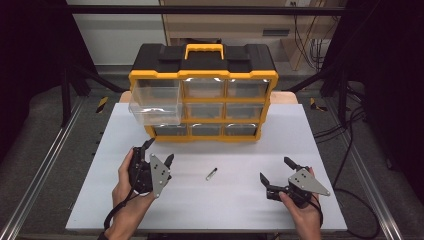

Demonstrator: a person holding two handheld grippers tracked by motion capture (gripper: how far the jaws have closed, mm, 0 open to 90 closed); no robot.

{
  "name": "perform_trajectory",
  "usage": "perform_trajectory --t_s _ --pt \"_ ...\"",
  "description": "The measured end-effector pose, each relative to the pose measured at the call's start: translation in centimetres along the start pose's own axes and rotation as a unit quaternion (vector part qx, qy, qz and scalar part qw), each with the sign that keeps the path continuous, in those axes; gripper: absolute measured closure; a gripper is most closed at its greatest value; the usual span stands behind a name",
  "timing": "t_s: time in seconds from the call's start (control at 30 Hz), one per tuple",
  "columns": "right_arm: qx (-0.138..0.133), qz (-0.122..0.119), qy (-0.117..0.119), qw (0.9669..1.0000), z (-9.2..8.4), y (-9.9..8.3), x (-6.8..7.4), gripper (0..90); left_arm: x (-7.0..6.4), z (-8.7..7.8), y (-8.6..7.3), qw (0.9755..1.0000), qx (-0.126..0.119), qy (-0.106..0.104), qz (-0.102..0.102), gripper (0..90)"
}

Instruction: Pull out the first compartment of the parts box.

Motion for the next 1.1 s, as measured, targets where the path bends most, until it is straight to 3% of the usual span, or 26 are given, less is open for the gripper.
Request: perform_trajectory --t_s 0.1,0.17,0.27,0.33,0.4,0.43,0.47,0.53,0.6,0.63,0.7,0.73,0.9,1.1 --pt "-0.006 -0.007 -0.009 0.9999 -0.1 0.1 0.0 5.3 -0.8 0.9 0.1 0.9983 -0.003 -0.054 -0.021 24.5" --pt "-0.01 -0.011 -0.02 0.9997 -0.1 0.1 -0.1 5.4 -1.4 1.6 0.2 0.9938 -0.006 -0.104 -0.04 23.6" --pt "-0.013 -0.008 -0.023 0.9996 -0.2 0.1 -0.3 5.3 -2.3 2.6 0.4 0.9867 -0.001 -0.153 -0.054 21.0" --pt "-0.014 -0.008 -0.022 0.9996 -0.2 0.1 -0.2 5.2 -2.7 3.1 0.6 0.9828 0.001 -0.173 -0.064 19.8" --pt "-0.014 -0.009 -0.02 0.9997 -0.3 0.1 -0.2 5.1 -3.2 3.5 1.0 0.9762 0.015 -0.201 -0.081 17.4" --pt "-0.013 -0.01 -0.02 0.9997 -0.3 0.1 -0.1 5.0 -3.4 3.6 1.2 0.9745 0.015 -0.207 -0.085 16.9" --pt "-0.013 -0.01 -0.02 0.9997 -0.3 0.1 -0.1 5.0 -3.6 3.5 1.4 0.9727 0.014 -0.216 -0.084 16.3" --pt "-0.011 -0.01 -0.02 0.9997 -0.2 0.1 -0.1 4.8 -4.0 3.5 1.9 0.9667 0.006 -0.238 -0.093 15.4" --pt "-0.011 -0.01 -0.021 0.9997 -0.2 0.1 -0.2 4.7 -4.4 3.6 2.3 0.9644 0.002 -0.248 -0.092 14.2" --pt "-0.011 -0.01 -0.021 0.9997 -0.2 0.1 -0.2 4.6 -4.5 3.7 2.5 0.9619 0.003 -0.258 -0.092 13.4" --pt "-0.012 -0.008 -0.022 0.9997 -0.3 0.0 -0.2 4.6 -4.6 4.0 2.6 0.9538 0.007 -0.279 -0.112 13.3" --pt "-0.011 -0.008 -0.023 0.9996 -0.3 0.0 -0.2 4.6 -4.7 4.3 2.6 0.9513 0.014 -0.285 -0.116 13.4" --pt "-0.009 -0.014 -0.023 0.9996 -0.2 0.1 -0.1 4.6 -4.9 5.4 2.9 0.9502 0.023 -0.29 -0.11 13.0" --pt "-0.007 -0.017 -0.023 0.9996 -0.1 0.1 0.0 4.3 -4.9 6.6 3.3 0.9437 0.026 -0.305 -0.127 12.0"
Point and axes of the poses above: each handheld gripper's, and its own axes: z roughly forward along the jaws, y roughly out of its top, x roughly to its left, the point moved 1 cm from there along z, roughly forward along the jaws, and after that the axes turned 9 degrees about x, right-handed, at the moved point
